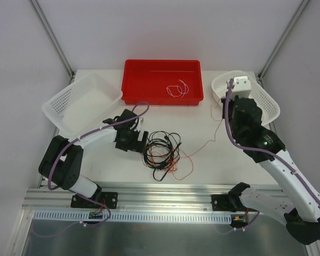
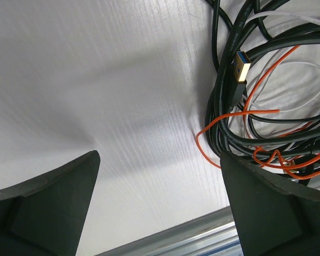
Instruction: Untangle the cables
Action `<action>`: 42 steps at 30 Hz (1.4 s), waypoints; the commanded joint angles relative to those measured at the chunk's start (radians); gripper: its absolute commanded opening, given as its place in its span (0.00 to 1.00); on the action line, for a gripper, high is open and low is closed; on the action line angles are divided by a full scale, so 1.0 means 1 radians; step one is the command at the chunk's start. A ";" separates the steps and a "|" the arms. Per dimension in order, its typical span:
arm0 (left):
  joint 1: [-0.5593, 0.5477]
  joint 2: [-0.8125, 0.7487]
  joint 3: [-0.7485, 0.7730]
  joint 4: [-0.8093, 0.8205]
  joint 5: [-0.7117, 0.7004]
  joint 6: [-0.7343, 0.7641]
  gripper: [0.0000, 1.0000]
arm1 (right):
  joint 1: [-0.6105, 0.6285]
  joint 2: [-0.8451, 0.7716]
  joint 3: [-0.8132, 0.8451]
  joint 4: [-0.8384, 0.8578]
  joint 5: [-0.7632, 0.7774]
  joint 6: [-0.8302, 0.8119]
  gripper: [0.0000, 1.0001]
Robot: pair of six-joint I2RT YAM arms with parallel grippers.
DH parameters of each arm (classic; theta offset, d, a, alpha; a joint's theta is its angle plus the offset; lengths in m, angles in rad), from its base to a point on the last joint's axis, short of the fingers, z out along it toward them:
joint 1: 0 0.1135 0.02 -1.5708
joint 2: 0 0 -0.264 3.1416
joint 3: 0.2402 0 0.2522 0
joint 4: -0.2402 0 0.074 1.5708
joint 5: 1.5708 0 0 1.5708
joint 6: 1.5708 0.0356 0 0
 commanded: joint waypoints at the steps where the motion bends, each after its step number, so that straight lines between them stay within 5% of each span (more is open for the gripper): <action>1: 0.007 -0.041 0.027 -0.023 -0.026 0.005 0.98 | -0.074 -0.050 -0.100 -0.144 -0.126 0.281 0.01; 7: 0.007 -0.044 0.027 -0.025 -0.023 0.005 0.98 | -0.151 0.011 -0.317 -0.257 -0.201 0.457 0.04; 8: 0.007 -0.044 0.027 -0.025 -0.021 0.005 0.98 | -0.163 0.032 -0.326 -0.282 -0.201 0.481 0.09; 12: 0.007 -0.048 0.028 -0.025 -0.020 0.005 0.98 | -0.163 0.104 -0.337 -0.371 -0.215 0.524 0.56; 16: 0.007 -0.060 0.027 -0.026 -0.021 0.005 0.98 | -0.101 0.063 -0.367 -0.302 -0.390 0.459 0.66; 26: -0.007 -0.237 -0.016 -0.023 -0.043 -0.009 0.99 | 0.071 0.149 -0.396 -0.163 -0.530 0.504 0.68; 31: -0.128 -0.337 -0.027 0.007 -0.098 -0.102 0.99 | 0.076 0.296 -0.397 -0.140 -0.559 0.495 0.66; 35: -0.266 -0.278 0.008 0.023 -0.191 -0.148 0.99 | 0.073 0.364 -0.395 -0.178 -0.513 0.489 0.64; 42: -0.325 -0.082 0.063 0.076 -0.234 -0.207 0.99 | 0.074 0.413 -0.404 -0.118 -0.605 0.378 0.64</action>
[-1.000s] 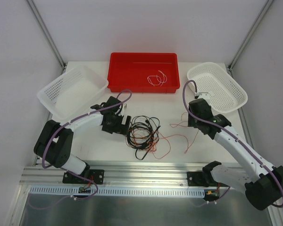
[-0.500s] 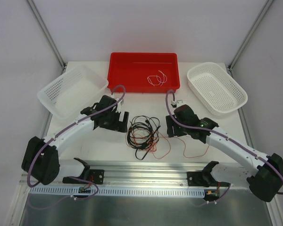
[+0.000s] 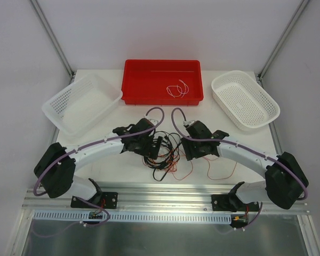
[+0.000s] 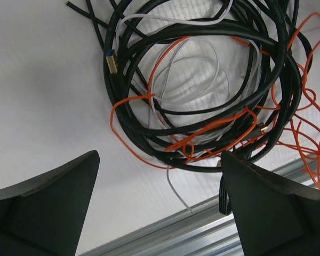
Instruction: Untangle the cables
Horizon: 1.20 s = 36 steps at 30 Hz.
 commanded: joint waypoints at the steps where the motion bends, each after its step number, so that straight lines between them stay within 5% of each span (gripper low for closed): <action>1: -0.022 0.064 0.060 0.040 -0.061 -0.052 0.99 | 0.003 0.025 0.006 0.046 -0.053 -0.069 0.64; 19: -0.022 0.215 0.008 0.052 -0.100 -0.239 0.99 | 0.003 0.290 0.115 0.065 -0.070 -0.189 0.62; 24: -0.021 0.219 0.001 0.050 -0.113 -0.247 0.99 | 0.002 0.324 0.115 0.039 -0.012 -0.180 0.44; 26: -0.018 0.222 0.004 0.044 -0.115 -0.244 0.99 | 0.003 0.334 0.110 0.029 0.013 -0.165 0.26; 30: -0.001 0.227 0.003 0.032 -0.114 -0.240 0.99 | -0.002 0.327 0.116 -0.001 0.080 -0.125 0.04; 36: 0.056 0.224 -0.009 0.004 -0.109 -0.225 0.99 | -0.075 0.214 0.092 -0.033 0.119 -0.067 0.01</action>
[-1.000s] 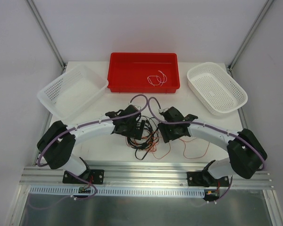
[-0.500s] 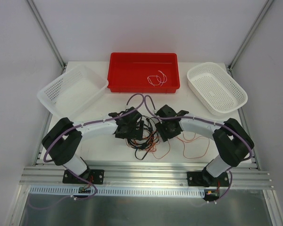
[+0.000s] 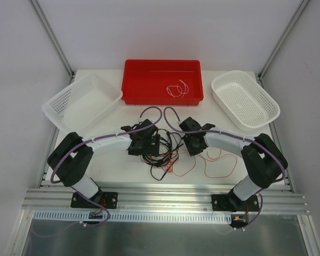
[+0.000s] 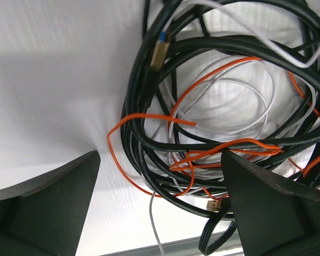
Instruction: Untangle the cables
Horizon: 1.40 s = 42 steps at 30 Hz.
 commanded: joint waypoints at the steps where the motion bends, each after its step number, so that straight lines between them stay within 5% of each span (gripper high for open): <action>1: 0.041 0.015 -0.023 -0.042 -0.036 0.017 0.99 | -0.072 -0.090 -0.028 -0.042 0.101 0.066 0.01; 10: 0.104 0.029 -0.030 -0.049 -0.018 0.037 0.99 | -0.258 -0.549 0.047 -0.162 0.115 0.094 0.01; 17: 0.161 0.019 -0.044 -0.056 -0.007 0.063 0.99 | -0.361 -0.742 0.229 -0.249 0.085 0.055 0.01; 24: 0.187 -0.006 -0.070 -0.057 -0.008 0.075 0.99 | -0.376 -0.775 0.346 -0.231 -0.156 0.054 0.01; 36: 0.371 -0.139 -0.173 -0.074 -0.018 0.121 0.99 | -0.376 -0.818 0.324 -0.306 -0.124 0.041 0.01; 42: 0.421 -0.245 -0.199 -0.092 -0.010 0.118 0.99 | -0.362 -0.772 0.169 -0.329 -0.501 0.005 0.11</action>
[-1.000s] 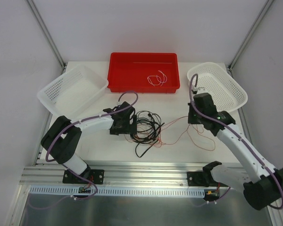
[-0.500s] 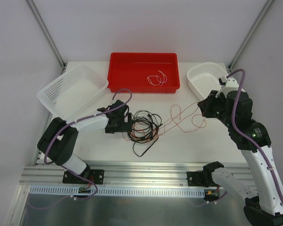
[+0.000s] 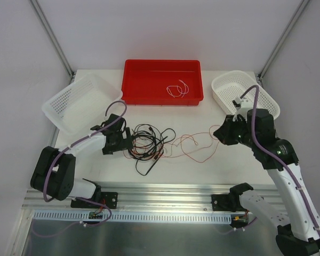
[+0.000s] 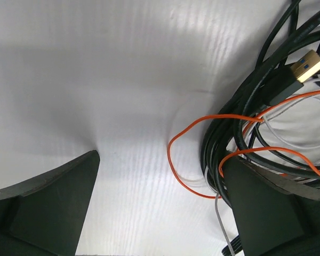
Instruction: Untangle the cables
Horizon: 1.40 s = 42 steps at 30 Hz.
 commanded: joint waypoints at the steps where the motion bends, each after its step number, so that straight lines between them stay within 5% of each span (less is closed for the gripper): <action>1: 0.014 -0.076 -0.022 -0.079 -0.005 0.023 0.99 | 0.022 0.051 -0.076 -0.024 -0.266 -0.046 0.15; 6: 0.014 -0.151 -0.007 -0.096 0.015 0.035 0.99 | 0.212 0.155 -0.153 -0.075 -0.277 -0.114 0.49; 9: 0.014 -0.224 -0.004 -0.101 0.044 0.056 0.99 | 0.246 0.175 -0.159 -0.031 -0.182 -0.117 0.55; 14: 0.012 -0.351 0.001 -0.109 0.121 0.092 0.99 | 0.243 0.231 -0.163 0.113 0.014 -0.150 0.56; 21: -0.011 -0.411 0.024 -0.110 0.227 0.092 0.99 | 0.237 0.456 -0.098 0.248 0.036 -0.265 0.57; 33: -0.166 -0.166 0.140 -0.075 0.138 0.055 0.99 | 0.238 0.793 -0.023 0.374 -0.001 -0.335 0.58; 38: -0.169 -0.075 0.111 -0.010 0.121 0.015 0.99 | 0.235 0.809 -0.026 0.362 -0.007 -0.347 0.43; 41: -0.169 -0.009 0.120 0.002 0.113 0.018 0.99 | 0.235 0.743 -0.012 0.306 0.008 -0.350 0.03; 42: -0.167 0.023 0.122 0.003 0.109 0.021 0.99 | 0.235 0.719 -0.009 0.290 0.016 -0.351 0.01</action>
